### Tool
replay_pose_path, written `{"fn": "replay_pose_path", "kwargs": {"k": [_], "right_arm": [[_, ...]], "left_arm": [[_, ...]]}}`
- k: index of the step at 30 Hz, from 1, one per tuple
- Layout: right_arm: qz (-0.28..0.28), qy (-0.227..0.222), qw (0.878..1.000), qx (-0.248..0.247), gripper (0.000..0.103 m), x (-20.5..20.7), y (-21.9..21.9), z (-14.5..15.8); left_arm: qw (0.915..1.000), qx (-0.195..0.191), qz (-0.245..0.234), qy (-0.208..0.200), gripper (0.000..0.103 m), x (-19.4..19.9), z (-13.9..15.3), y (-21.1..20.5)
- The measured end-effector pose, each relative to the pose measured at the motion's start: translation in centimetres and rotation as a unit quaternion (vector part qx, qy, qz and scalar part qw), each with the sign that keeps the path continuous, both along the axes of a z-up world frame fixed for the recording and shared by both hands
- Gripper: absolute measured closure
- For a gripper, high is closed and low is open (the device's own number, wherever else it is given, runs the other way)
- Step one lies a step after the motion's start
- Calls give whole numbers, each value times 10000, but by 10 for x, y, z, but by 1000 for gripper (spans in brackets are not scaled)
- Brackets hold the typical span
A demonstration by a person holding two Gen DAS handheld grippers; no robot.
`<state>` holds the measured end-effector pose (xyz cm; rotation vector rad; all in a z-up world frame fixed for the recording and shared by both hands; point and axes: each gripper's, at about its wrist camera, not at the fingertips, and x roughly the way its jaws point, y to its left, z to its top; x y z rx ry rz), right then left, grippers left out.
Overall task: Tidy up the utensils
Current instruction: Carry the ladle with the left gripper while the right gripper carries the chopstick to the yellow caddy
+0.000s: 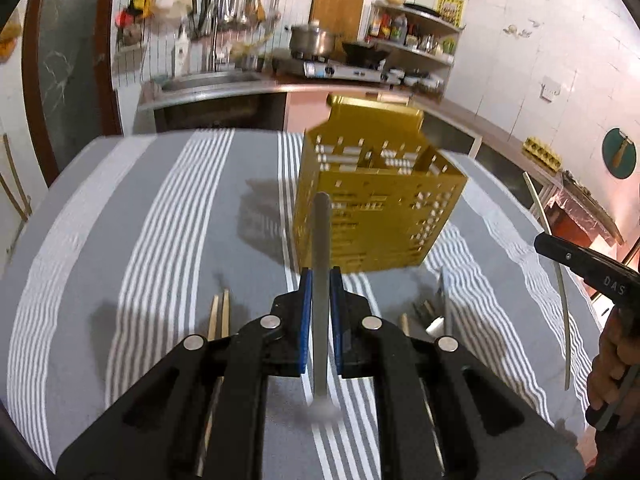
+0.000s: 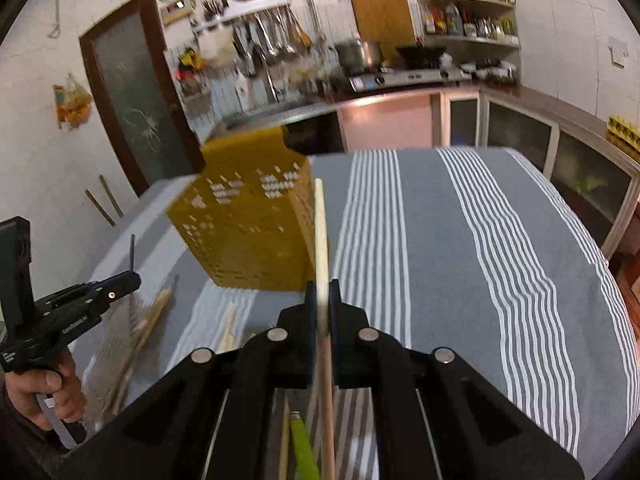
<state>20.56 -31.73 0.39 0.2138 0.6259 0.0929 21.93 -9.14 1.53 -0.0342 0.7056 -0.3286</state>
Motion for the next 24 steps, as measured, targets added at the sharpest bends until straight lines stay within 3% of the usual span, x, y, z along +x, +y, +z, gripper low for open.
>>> {"fn": "replay_pose_path", "kwargs": {"k": [5, 16, 24], "right_arm": [[72, -264, 9996, -9, 97, -11, -1, 16], [150, -949, 9952, 201, 97, -31, -6, 46], [74, -1165, 9929, 235, 97, -41, -9, 55]], "left_arm": [[9997, 27, -42, -242, 101, -13, 16, -5], [9983, 15, 5, -575, 102, -26, 39, -5], [9972, 40, -19, -747, 102, -33, 55, -4]]}}
